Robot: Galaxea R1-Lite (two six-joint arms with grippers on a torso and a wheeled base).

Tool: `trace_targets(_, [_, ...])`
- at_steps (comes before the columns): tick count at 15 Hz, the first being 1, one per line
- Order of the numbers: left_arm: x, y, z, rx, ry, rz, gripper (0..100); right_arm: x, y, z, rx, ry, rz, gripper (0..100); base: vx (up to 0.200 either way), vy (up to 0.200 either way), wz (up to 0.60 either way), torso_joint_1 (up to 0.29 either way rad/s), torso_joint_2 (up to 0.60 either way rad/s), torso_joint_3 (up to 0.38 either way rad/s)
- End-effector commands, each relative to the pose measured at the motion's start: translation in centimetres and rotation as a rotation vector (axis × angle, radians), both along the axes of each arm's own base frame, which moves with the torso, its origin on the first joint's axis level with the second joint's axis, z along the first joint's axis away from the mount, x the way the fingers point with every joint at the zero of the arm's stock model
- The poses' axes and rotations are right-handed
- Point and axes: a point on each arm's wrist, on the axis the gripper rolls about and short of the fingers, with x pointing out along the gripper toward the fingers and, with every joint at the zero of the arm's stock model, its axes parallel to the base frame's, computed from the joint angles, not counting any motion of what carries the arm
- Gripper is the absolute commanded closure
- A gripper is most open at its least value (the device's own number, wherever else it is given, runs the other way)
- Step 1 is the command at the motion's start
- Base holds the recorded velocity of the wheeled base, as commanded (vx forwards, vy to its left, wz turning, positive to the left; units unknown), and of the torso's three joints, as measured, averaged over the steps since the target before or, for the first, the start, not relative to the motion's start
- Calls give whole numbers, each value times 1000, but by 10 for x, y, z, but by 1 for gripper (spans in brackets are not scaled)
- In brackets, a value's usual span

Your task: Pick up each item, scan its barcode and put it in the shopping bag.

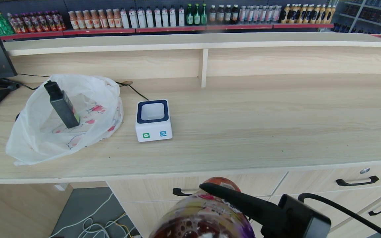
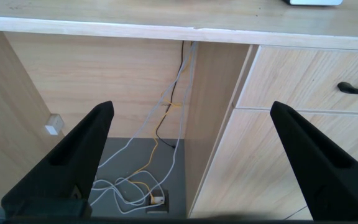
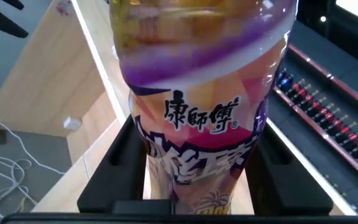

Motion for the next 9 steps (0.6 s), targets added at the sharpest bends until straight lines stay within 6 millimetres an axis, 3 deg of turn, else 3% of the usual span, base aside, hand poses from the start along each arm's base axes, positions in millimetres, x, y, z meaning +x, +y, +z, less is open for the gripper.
trace_targets(1, [0,0,0,0,0,0,0,8,4,10,84,71,3,100,0,0,0,0,0,0])
trace_targets(3, [0,0,0,0,0,0,0,23,4,21,161,114,-25,100,0,0,0,0,0,0])
trace_targets(9, [0,0,0,0,0,0,0,74,-17,10,315,402,-120,100,0,0,0,0,0,0])
